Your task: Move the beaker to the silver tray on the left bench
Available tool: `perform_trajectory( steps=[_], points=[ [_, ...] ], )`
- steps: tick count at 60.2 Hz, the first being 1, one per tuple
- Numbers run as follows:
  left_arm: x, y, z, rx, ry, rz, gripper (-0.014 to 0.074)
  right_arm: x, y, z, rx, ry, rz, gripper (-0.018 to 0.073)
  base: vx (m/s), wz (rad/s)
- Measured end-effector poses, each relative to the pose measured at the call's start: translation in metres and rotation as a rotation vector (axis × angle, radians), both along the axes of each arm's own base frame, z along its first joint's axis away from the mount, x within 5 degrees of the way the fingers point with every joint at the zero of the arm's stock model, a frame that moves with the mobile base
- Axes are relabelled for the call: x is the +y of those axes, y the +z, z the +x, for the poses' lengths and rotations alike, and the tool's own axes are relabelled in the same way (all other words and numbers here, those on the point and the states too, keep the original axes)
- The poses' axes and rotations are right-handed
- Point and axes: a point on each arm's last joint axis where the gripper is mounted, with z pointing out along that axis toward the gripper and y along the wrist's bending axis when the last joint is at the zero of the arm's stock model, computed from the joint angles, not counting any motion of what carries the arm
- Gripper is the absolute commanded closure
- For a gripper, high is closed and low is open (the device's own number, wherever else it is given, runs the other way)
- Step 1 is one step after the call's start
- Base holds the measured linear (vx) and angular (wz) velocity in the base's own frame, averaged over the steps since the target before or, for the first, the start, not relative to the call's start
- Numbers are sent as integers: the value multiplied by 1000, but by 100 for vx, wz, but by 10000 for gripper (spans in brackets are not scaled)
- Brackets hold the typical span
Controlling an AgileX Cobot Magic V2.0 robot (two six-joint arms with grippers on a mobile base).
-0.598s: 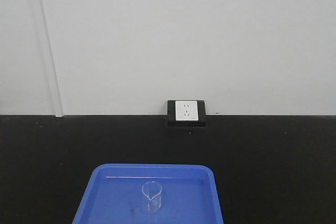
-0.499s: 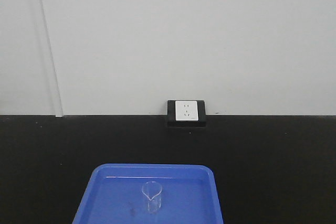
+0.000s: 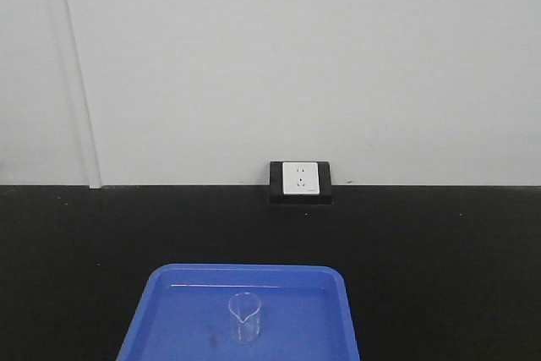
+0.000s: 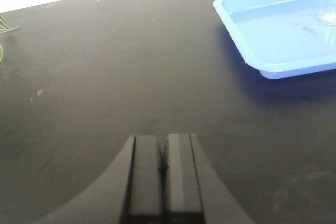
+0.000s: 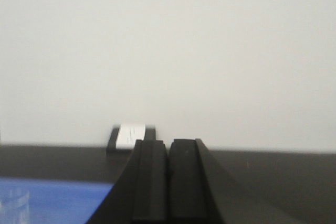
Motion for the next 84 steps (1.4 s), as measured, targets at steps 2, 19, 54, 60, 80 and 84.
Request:
perform_trajectory(
  steps=[2,19,54,60,80,84],
  points=[
    [0,0,0,0,0,0,595,0,9,1,-14,0,-1,571,0,0],
    [0,0,0,0,0,0,595,7,68,69,73,1,-59,571,0,0],
    [0,0,0,0,0,0,595,17,7,169,320,32,-29,477,0,0],
    [0,0,0,0,0,0,595,17,3,171,339,32,-29,377,0,0],
    [0,0,0,0,0,0,595,17,-6,175,389,31,-32,-143,0,0],
    [0,0,0,0,0,0,595,17,-5,176,370,34,-15,-168,0,0]
  ],
)
